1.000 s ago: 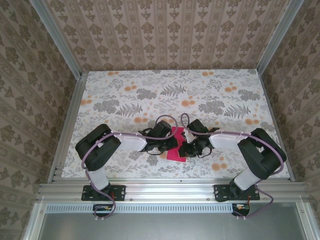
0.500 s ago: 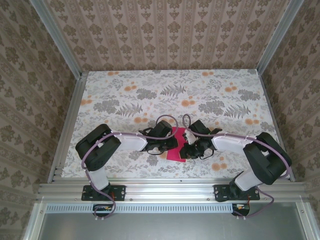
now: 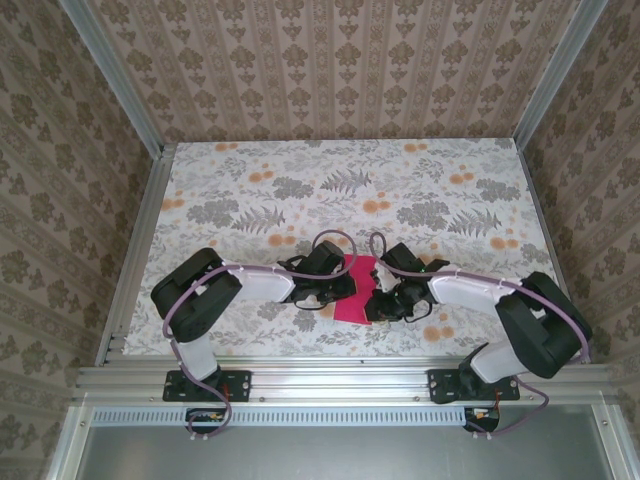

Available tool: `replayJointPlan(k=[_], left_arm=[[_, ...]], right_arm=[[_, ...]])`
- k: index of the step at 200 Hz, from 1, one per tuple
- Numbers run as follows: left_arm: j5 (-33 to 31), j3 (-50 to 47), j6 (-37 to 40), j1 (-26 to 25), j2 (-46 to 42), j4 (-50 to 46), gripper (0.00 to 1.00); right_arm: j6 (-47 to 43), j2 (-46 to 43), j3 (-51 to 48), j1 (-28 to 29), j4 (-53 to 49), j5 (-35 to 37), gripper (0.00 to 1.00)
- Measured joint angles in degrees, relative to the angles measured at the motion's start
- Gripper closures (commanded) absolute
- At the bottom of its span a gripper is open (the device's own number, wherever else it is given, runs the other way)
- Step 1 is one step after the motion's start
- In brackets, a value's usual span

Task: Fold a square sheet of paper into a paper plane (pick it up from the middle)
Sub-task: Fold the triangle a second time at the center of the table.

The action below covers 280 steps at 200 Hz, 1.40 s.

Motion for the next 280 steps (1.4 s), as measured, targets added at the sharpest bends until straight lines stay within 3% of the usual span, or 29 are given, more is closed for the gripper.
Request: replayJointPlan(k=[113,191,280], left_arm=[[0.0,0.2,0.2,-0.1,0.0,-0.3,0.89],[0.0,0.6,0.4,-0.3,0.0,-1.3,0.89],[0.0,1.0,1.0,-0.4,0.0,-2.1,0.87]], right_arm=[[1.1,3.0,-2.4,0.3,4.7,-2.1,0.81],[3.1,-5.7,-1.4,0.3,2.8,-0.3,0.81],[4.5,5.3,-1.6,0.1,10.2,-0.9,0.83]])
